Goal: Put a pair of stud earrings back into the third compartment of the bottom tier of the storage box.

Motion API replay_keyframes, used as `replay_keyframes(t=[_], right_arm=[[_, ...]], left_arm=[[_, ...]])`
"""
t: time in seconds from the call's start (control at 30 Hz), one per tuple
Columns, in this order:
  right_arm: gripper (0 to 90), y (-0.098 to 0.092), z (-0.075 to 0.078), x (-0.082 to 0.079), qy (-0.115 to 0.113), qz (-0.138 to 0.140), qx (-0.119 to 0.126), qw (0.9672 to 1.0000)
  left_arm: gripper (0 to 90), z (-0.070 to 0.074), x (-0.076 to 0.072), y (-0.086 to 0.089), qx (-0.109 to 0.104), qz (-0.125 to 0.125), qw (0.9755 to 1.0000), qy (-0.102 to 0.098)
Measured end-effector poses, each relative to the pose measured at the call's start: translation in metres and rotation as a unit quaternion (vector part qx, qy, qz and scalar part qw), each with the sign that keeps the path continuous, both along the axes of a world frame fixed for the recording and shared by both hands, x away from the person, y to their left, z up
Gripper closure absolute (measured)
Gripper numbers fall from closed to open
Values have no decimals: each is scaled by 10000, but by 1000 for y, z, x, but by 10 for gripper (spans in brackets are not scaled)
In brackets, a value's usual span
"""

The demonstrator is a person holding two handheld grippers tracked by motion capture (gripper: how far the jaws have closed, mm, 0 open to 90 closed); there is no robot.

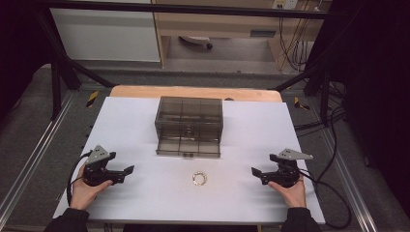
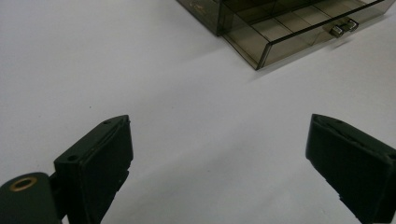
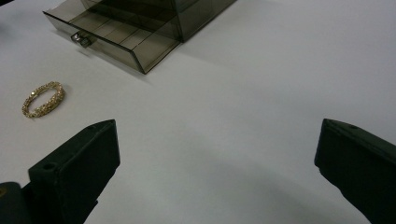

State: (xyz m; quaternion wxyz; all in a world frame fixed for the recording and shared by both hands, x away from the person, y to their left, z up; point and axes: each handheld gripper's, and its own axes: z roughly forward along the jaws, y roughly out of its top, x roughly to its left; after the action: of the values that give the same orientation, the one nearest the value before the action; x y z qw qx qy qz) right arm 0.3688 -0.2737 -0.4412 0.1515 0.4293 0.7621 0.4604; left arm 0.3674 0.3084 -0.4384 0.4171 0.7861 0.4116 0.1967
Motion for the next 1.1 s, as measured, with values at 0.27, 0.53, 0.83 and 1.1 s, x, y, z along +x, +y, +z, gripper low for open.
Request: replay_keyframes(t=[0.27,0.53,0.83,1.1], right_arm=[[8,0,1,0,-19,-20,-28,10000],[12,12,4,0,-4,48,-144,9999],[14,33,6,3,7,232,-203,9995],[19,52,7,3,54,334,-332,9989]], left_arm=[[75,-1,0,-1,15,-20,10000,55],[75,-3,0,0,20,-14,10000,90],[75,-4,-1,-2,60,-24,9999,87],[75,-3,-1,-1,48,-44,10000,75]])
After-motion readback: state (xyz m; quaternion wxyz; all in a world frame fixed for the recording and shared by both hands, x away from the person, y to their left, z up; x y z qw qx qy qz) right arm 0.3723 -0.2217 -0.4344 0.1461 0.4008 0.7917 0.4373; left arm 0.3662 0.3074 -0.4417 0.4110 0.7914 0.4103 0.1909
